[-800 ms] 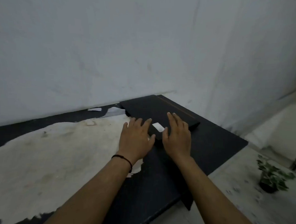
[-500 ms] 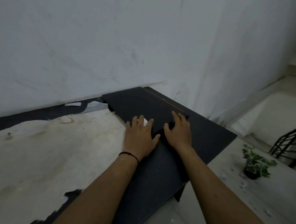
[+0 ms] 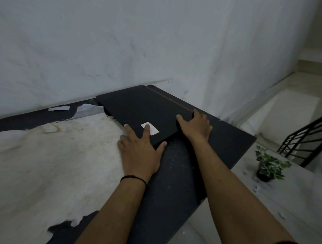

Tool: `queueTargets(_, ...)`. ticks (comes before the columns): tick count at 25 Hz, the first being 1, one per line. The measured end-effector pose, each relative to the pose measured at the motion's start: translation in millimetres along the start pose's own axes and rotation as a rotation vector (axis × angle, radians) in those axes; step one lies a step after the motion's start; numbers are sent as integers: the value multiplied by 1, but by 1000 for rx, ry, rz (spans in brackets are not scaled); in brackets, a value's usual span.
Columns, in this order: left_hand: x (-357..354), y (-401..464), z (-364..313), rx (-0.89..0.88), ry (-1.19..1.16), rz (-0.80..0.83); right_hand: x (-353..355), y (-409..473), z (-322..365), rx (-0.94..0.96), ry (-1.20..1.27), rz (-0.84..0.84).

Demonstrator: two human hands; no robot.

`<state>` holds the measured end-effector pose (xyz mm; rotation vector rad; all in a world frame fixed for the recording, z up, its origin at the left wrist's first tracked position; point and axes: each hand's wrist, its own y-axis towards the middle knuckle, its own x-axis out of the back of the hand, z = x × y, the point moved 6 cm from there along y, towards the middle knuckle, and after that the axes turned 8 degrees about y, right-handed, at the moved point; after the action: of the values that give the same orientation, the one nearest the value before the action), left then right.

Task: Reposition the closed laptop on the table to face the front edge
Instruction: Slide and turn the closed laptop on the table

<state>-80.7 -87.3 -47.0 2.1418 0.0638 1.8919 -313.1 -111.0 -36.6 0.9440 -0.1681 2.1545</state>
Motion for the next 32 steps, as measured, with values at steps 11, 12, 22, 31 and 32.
queueTargets(11,13,-18,9,-104,108,-87,15,-71,5,29,116,-43)
queueTargets(12,15,-20,8,-116,116,-96,13,-82,7,31,123,-50)
queueTargets(22,11,-20,1,-280,134,-62,9,-114,14,6,-22,-138)
queueTargets(31,23,-38,26,-166,135,-88,13,-150,17,73,203,-46)
queueTargets(32,23,-39,27,-158,134,-89,13,-151,15,88,239,-26)
